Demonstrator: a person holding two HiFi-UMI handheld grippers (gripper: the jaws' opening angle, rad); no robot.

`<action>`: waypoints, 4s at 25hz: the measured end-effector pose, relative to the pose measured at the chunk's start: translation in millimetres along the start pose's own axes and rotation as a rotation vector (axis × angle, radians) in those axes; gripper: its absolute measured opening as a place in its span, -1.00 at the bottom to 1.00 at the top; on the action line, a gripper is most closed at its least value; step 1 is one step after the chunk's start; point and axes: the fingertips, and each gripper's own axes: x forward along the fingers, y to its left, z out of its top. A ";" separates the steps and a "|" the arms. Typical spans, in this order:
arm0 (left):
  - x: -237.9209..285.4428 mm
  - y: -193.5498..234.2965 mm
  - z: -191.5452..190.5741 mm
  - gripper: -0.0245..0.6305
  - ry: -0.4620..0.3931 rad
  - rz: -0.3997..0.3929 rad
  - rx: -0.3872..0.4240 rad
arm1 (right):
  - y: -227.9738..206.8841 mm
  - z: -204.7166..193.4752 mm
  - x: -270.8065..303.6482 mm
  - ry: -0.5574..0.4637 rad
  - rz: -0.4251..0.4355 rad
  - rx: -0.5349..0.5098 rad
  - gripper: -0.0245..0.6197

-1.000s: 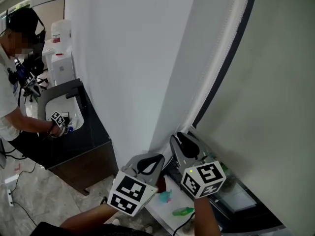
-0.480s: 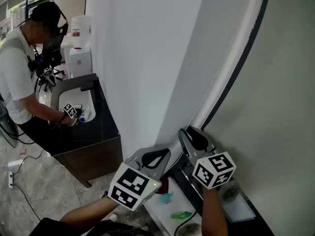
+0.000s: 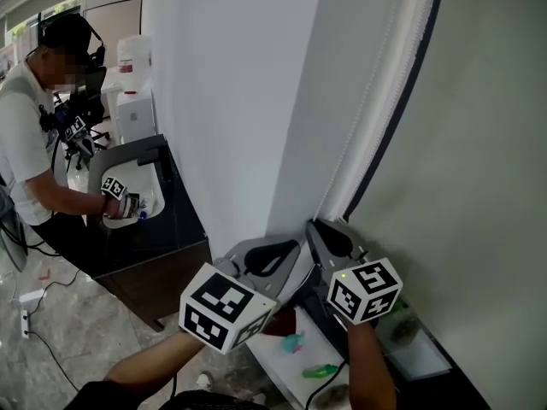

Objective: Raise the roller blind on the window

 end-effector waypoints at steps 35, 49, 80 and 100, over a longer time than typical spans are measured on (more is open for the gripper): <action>39.1 -43.2 55.6 -0.89 0.020 -0.281 0.055 | 27.6 4.0 -91.4 -0.045 -0.130 0.100 -0.84; 28.4 -42.8 -41.7 -0.89 0.136 -0.280 0.009 | 27.8 132.6 -68.4 -0.228 -0.007 0.057 -0.61; -9.7 -19.3 66.2 -0.66 -0.146 -0.264 -0.090 | 27.0 132.2 -65.9 -0.247 -0.064 -0.025 -0.89; 31.2 -47.2 85.0 -0.66 -0.124 -0.284 0.074 | 43.6 -19.6 -65.4 -0.037 -0.078 0.099 -0.89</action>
